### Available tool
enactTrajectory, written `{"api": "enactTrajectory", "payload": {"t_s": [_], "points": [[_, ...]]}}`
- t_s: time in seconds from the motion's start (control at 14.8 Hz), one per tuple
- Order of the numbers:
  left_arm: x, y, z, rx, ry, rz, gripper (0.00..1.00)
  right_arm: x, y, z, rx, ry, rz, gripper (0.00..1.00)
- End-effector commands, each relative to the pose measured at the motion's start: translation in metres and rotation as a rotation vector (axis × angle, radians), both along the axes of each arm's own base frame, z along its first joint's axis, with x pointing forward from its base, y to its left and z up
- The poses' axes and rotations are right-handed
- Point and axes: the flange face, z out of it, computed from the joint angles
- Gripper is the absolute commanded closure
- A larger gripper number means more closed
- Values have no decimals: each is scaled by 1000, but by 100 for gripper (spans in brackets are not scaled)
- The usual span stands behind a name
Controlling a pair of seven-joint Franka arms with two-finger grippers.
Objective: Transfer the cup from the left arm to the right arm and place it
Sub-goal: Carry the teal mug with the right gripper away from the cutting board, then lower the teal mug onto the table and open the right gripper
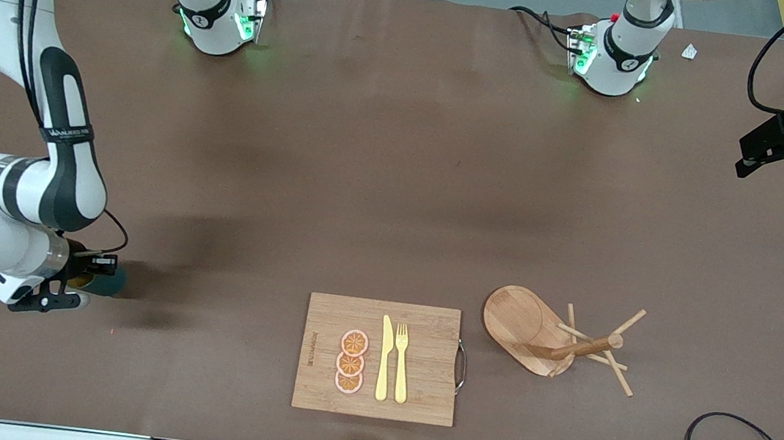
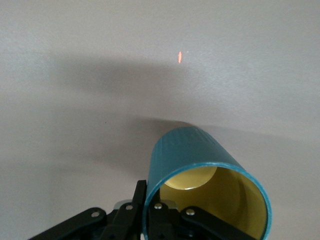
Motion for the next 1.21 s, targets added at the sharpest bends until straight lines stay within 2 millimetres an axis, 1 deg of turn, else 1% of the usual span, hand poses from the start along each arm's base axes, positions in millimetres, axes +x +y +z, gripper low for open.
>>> {"api": "enactTrajectory", "payload": {"t_s": [0.0, 0.07, 0.13, 0.2, 0.27, 0.4, 0.47, 0.54, 0.67, 0.74, 0.81, 0.88, 1.01, 1.15], "points": [[1, 3, 2, 4, -8, -2, 0, 0, 5, 3, 0, -7, 23, 90], [1, 3, 2, 4, -8, -2, 0, 0, 8, 2, -1, -5, 26, 86], [1, 6, 1, 6, -5, 1, 0, 1, 11, 3, -2, -8, 27, 79], [2, 12, 0, 6, -2, 10, 0, 1, 13, 4, -12, -9, 34, 60], [2, 15, -1, 5, 2, 14, 0, 2, 14, 6, -14, -14, 38, 45], [2, 15, 0, 5, -1, 16, 0, 4, 15, 10, -15, -21, 37, 4], [2, 15, -2, 5, 3, 16, 0, 5, 13, 14, -16, -26, 40, 0], [2, 16, -1, 6, 0, 18, 0, 9, 14, 23, -20, -44, 43, 0], [-1, 19, 5, 12, -9, 22, 0, 19, 12, 49, -24, -90, 42, 0], [-1, 24, 6, 14, -13, 29, 0, 21, 12, 56, -27, -102, 43, 0], [-1, 29, 6, 12, -14, 40, 0, 21, 10, 75, -28, -128, 39, 0], [0, 29, 5, 12, -12, 38, 0, 20, 9, 107, -33, -170, 38, 0], [-1, 28, 5, 13, -9, 37, 0, 11, 9, 166, -37, -215, 37, 0], [-3, 27, 7, 11, -9, 37, 0, 1, 8, 219, -40, -279, 22, 0]]}}
